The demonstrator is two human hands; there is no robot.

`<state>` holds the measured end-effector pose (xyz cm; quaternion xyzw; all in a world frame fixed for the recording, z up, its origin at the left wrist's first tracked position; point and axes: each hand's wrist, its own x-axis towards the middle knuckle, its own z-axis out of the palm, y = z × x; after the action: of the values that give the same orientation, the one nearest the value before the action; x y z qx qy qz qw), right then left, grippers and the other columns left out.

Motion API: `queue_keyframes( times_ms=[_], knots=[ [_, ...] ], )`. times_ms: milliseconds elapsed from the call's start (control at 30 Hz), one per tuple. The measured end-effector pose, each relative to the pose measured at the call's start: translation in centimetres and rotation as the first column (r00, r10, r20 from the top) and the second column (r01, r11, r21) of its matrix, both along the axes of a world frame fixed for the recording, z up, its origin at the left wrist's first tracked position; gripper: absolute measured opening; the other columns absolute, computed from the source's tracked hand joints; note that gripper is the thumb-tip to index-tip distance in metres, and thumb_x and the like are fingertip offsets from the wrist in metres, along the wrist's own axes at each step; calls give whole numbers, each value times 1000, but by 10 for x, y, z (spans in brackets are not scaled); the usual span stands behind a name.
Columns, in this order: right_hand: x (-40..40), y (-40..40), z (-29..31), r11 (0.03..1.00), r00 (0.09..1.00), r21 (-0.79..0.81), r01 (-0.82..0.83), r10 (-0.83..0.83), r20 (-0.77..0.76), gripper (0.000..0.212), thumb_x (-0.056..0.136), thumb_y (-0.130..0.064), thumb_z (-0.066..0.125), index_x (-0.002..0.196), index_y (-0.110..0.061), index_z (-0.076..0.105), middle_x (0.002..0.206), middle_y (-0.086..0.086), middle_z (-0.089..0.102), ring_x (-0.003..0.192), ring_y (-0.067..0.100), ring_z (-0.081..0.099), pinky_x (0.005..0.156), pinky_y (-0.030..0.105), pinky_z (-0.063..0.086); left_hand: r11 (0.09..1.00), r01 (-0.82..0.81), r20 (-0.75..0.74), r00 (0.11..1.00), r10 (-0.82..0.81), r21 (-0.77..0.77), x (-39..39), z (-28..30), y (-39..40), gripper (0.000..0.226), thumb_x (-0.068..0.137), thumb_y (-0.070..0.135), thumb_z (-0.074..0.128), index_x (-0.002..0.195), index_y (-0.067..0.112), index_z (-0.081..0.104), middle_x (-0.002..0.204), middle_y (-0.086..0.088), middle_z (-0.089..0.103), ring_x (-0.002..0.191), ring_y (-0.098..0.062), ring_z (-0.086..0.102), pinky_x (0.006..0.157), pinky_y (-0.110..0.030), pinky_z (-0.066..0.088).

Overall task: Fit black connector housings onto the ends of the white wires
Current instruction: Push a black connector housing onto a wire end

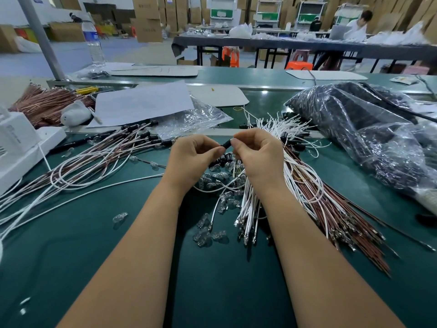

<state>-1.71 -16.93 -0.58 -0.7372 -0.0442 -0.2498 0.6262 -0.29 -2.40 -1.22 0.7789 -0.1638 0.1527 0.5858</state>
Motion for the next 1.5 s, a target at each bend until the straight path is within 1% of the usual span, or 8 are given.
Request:
queue_keyframes(
  times_ms=[167, 333, 467, 633, 933, 1000, 1167, 1500],
  knots=[
    [-1, 5, -1, 999, 999, 2, -54, 54, 0, 23, 82, 0, 69, 73, -21, 66, 66, -8, 64, 62, 5, 60, 63, 21, 51, 999, -37, 7, 999, 37, -13, -2, 0, -3, 10, 81, 13, 77, 82, 5, 72, 68, -4, 69, 59, -7, 60, 58, -20, 50],
    [0, 7, -4, 996, 997, 23, -80, 81, -14, 20, 82, -4, 71, 71, -17, 60, 74, 16, 68, 75, 33, 69, 75, 49, 58, 996, -69, 126, 990, 61, 63, -5, 1, -5, 15, 80, 16, 78, 82, 2, 72, 80, -13, 68, 65, -17, 61, 61, -29, 52],
    [3, 7, -4, 999, 998, 31, -45, 46, -37, 24, 81, 0, 72, 70, -17, 58, 74, 18, 67, 76, 38, 67, 74, 53, 57, 997, -43, 117, 993, 35, 70, -5, 2, -7, 10, 80, 9, 77, 82, 1, 72, 73, -16, 69, 65, -32, 62, 62, -41, 53],
    [4, 7, -3, 996, 999, 82, -34, 37, -38, 25, 82, 0, 71, 81, -24, 61, 76, 7, 68, 77, 29, 69, 75, 47, 59, 999, 14, 52, 999, -16, 38, -6, 4, -8, 8, 80, 4, 76, 87, 5, 73, 76, -10, 72, 67, -15, 66, 68, -37, 56],
    [3, 4, 1, 973, 996, 225, -43, 59, -65, 18, 83, 1, 71, 82, -16, 67, 79, 9, 70, 71, 19, 70, 67, 25, 57, 998, 31, 63, 997, -34, 47, -2, 3, -10, 13, 86, 3, 69, 92, 13, 74, 83, -23, 71, 73, -39, 65, 74, -54, 53],
    [3, 3, 2, 971, 991, 211, -109, 123, -59, 16, 82, 1, 72, 89, -12, 69, 82, 9, 71, 73, 15, 69, 69, 23, 57, 999, 14, 63, 998, -16, 35, -1, 0, -7, 10, 87, 5, 68, 90, 12, 74, 82, -22, 71, 73, -42, 62, 72, -51, 53],
    [4, 5, 0, 991, 989, 36, -130, 133, -62, 16, 81, -3, 73, 90, -16, 69, 81, 3, 68, 73, 11, 64, 73, 24, 56, 998, -4, 49, 999, 1, 57, 2, -2, -4, 4, 88, 8, 68, 89, 8, 72, 77, -16, 68, 66, -14, 54, 63, -30, 46],
    [4, 2, -4, 987, 981, 126, -100, 119, -155, 16, 89, -4, 65, 79, -16, 63, 67, -1, 63, 63, 13, 62, 72, 35, 57, 989, -106, 83, 992, 98, 99, 3, -4, 1, 10, 88, 13, 69, 81, 21, 69, 69, 1, 67, 60, -7, 55, 59, -16, 46]
  ],
)
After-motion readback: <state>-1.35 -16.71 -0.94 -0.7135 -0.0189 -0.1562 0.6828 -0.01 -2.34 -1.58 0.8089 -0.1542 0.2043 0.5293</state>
